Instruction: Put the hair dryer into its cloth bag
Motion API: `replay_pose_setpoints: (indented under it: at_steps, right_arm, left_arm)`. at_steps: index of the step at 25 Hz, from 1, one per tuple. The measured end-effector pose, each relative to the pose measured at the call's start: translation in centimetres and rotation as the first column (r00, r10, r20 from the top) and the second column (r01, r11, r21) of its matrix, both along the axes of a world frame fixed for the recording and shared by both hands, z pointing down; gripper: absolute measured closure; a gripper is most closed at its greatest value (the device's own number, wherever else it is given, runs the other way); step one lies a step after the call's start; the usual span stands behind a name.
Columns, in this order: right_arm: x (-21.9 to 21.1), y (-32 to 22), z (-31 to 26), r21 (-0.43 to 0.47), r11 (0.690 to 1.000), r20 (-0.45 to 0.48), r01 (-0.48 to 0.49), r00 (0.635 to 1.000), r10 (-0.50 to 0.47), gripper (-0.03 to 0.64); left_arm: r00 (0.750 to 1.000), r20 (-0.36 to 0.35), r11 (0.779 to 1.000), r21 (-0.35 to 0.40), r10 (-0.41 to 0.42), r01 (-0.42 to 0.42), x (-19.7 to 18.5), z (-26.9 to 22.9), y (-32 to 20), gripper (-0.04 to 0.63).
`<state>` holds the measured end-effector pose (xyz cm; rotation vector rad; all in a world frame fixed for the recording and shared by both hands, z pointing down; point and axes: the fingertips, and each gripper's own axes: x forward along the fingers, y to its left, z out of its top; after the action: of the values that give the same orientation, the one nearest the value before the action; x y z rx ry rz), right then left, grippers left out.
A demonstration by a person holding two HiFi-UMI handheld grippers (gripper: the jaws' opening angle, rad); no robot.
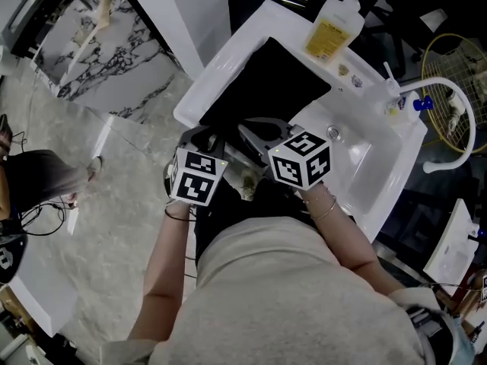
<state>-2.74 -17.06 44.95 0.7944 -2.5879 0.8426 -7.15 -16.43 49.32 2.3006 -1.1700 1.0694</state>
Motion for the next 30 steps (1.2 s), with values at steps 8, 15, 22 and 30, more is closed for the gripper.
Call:
replay_pose_setpoints:
  at_steps: [8,15,22,30]
  right_arm:
    - [-0.6,0.2,0.3,-0.004,0.999,-0.007,0.032,0.999,-0.032,0.609]
    - [-0.9,0.3,0.5,-0.01,0.999,-0.009,0.041,0.999,-0.041,0.609]
    - [-0.6,0.5,0.9,-0.019,0.999,-0.019,0.041,0.999,-0.041,0.609]
    - [-0.1,0.3,1.2,-0.015,1.0,-0.034,0.018,0.999,-0.018,0.609]
  left_arm:
    - [0.998,0.008,0.998,-0.022,-0.065,0.065,0.3,1.0,-1.3,0.514]
    - [0.996,0.049,0.995,-0.057,-0.081,0.084,0.2,1.5,-1.8,0.512]
    - [0.995,0.043,0.994,-0.045,-0.094,0.096,0.6,2.2,-2.0,0.512]
    - [0.996,0.008,0.996,-0.028,-0.085,0.085,1.0,2.0,-1.5,0.425]
